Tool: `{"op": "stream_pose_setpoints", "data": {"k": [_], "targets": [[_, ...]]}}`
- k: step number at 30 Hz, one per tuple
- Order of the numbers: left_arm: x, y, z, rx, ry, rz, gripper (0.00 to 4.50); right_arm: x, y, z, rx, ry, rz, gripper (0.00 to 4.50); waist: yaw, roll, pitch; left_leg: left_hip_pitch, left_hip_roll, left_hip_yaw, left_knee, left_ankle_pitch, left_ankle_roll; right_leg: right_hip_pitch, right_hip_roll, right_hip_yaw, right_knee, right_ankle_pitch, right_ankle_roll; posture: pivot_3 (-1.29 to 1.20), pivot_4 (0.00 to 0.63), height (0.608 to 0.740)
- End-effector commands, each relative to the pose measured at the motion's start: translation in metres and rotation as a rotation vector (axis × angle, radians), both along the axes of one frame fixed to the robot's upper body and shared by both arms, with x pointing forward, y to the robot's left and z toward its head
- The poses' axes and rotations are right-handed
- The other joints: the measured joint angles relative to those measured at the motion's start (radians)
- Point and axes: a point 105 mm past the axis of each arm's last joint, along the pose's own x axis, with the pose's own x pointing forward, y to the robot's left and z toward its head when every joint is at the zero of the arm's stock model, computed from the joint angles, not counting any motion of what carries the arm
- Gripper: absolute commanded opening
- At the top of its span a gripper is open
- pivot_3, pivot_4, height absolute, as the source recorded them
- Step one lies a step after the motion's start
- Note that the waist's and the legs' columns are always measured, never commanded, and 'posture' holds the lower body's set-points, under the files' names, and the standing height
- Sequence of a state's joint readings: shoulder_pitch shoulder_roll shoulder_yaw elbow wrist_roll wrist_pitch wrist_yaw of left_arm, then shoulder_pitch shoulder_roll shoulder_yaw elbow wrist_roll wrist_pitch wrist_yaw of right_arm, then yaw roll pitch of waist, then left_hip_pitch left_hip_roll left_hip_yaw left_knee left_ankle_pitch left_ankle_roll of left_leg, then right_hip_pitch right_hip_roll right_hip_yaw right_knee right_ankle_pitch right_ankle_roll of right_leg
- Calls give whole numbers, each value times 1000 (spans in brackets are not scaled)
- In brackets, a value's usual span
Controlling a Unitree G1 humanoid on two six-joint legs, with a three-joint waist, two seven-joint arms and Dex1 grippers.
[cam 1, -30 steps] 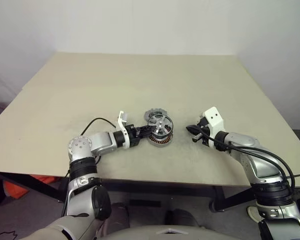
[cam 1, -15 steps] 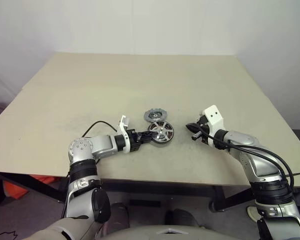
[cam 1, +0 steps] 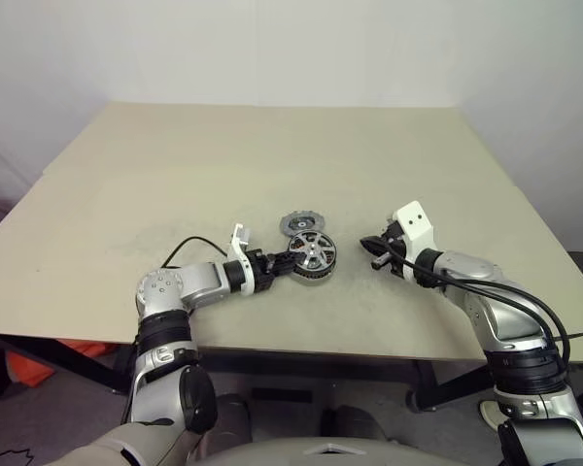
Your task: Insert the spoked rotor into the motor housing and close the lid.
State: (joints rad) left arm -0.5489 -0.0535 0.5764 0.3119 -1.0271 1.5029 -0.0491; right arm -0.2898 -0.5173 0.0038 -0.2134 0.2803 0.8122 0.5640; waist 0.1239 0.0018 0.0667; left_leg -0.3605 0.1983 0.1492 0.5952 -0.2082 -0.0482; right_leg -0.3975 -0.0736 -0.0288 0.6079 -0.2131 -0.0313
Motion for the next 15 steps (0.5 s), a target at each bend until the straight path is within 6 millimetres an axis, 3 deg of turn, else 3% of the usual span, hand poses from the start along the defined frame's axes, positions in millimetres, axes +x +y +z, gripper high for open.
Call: {"op": "stream_pose_setpoints", "data": {"k": [1, 7, 14, 15], "targets": [[0, -2, 3, -8, -12, -8, 407, 4, 2, 16, 18, -55, 8, 0, 0, 0, 0, 0, 0, 0, 0, 0, 0, 0, 0, 0, 0, 0, 0, 0, 0, 740], [-1, -2, 2, 13, -21, -23, 407, 5, 3, 17, 28, -54, 6, 0, 0, 0, 0, 0, 0, 0, 0, 0, 0, 1, 0, 0, 0, 0, 0, 0, 0, 740], [3, 0, 4, 20, -39, -8, 2705, 8, 1, 18, 27, -65, -10, 0, 0, 0, 0, 6, 0, 0, 0, 0, 0, 6, 0, 0, 0, 0, 0, 0, 0, 740], [4, 1, 5, 23, -47, 1, 2705, 8, 1, 18, 26, -66, -9, 0, 0, 0, 0, 10, 0, 0, 0, 0, 0, 9, 0, 0, 0, 0, 0, 0, 0, 740]]}}
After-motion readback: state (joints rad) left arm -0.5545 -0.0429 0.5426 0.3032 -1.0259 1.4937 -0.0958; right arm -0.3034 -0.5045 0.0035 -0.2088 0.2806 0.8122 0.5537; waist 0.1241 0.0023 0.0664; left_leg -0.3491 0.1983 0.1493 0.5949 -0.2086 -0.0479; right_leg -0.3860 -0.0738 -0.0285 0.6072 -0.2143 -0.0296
